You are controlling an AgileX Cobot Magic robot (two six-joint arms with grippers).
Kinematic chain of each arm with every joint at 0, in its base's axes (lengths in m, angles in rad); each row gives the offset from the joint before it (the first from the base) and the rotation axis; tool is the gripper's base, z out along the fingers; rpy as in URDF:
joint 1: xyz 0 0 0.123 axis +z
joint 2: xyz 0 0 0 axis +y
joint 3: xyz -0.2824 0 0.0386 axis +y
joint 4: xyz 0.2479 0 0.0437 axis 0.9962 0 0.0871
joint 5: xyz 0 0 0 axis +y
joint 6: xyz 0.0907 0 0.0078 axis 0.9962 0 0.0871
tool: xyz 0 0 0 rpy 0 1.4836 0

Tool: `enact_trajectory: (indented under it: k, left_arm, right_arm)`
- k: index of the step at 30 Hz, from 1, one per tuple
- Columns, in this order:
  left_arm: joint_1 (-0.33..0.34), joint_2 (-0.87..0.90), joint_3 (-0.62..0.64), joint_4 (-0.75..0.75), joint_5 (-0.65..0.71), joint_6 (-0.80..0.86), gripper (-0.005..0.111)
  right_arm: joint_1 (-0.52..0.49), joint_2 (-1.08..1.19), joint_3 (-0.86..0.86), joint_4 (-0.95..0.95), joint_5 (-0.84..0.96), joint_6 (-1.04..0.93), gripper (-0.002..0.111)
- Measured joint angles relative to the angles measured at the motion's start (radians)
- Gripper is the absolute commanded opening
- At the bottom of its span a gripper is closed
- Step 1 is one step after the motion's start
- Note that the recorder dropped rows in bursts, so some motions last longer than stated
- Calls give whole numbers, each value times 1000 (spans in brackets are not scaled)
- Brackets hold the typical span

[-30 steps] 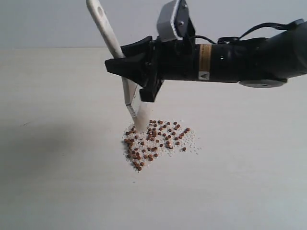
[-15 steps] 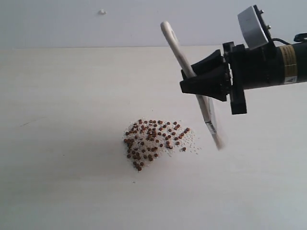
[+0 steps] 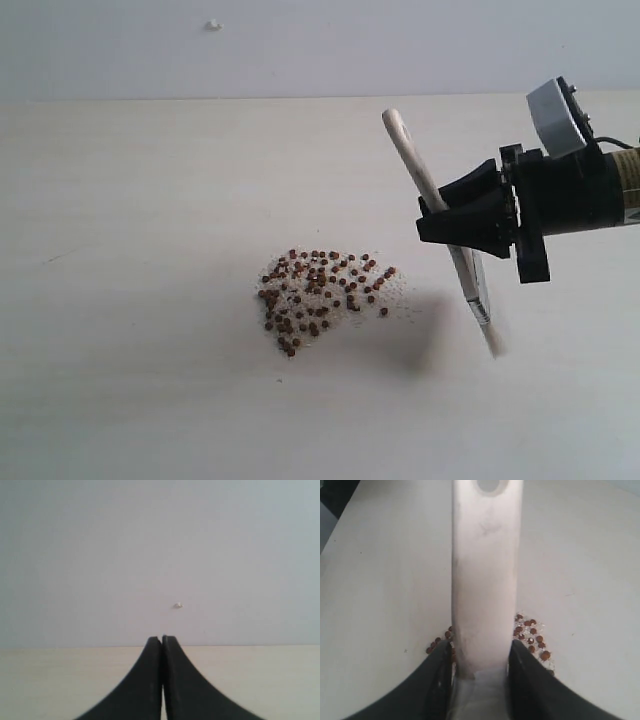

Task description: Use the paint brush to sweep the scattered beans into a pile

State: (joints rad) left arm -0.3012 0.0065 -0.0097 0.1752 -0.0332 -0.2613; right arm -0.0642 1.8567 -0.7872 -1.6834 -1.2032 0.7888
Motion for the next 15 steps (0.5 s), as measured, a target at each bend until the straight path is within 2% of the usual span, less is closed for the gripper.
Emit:
enact_trajectory:
  k: [9,15]
  left_arm:
    - [0,0,0,0,0,0,0]
    - [0,0,0,0,0,0,0]
  right_arm:
    - [0,92,0,59,-2,-288,0]
    - [0,151,-33,93,-2,-361,0]
